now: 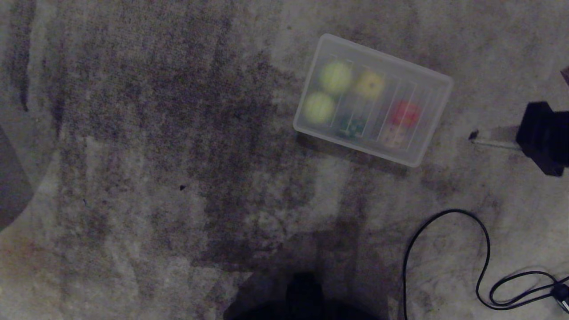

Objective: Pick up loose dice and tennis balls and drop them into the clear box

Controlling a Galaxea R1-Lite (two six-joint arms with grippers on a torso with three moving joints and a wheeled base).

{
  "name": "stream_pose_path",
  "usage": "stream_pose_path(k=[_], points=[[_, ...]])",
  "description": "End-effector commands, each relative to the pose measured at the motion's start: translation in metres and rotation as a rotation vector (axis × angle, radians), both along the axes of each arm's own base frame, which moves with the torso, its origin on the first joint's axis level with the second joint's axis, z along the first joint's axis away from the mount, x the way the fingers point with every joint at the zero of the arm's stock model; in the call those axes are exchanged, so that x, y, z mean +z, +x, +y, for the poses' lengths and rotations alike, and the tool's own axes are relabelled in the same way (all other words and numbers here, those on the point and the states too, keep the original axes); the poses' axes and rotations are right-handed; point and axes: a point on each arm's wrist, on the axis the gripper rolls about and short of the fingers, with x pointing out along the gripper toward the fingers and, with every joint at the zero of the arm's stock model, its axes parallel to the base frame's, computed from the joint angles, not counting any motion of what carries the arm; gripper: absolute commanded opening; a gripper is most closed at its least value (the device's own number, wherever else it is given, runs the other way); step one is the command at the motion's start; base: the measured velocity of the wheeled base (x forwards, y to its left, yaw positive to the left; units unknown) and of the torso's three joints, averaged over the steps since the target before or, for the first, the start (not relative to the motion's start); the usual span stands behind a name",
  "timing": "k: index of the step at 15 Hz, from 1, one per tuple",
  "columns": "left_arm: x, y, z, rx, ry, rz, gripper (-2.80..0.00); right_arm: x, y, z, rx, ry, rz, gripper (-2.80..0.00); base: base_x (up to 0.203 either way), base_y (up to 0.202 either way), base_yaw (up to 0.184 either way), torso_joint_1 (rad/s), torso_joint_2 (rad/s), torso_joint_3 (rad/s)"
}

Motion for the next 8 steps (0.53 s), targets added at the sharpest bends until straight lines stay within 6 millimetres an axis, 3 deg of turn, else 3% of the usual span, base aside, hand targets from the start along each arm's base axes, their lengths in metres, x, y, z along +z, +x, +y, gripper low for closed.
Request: stream_pose_path(k=[1,4,8], points=[[0.0,0.0,0.0,0.001,-0.001,0.001,-2.8,-0.037,-0.062,-0.009,0.002,-0.123,-0.006,-2.8,0.0,0.0,0.0,0.0,0.0,0.0],[0.0,0.0,0.0,0.0,-0.001,0.001,-2.8,-0.084,-0.116,-0.018,-0.051,-0.249,-0.021,-2.8,0.0,0.0,0.0,0.0,0.0,0.0],[0.0,0.0,0.0,0.001,-0.001,0.001,-2.8,-0.138,-0.164,-0.025,-0.116,-0.345,-0.07,-2.8,0.0,0.0,0.0,0.0,0.0,0.0]])
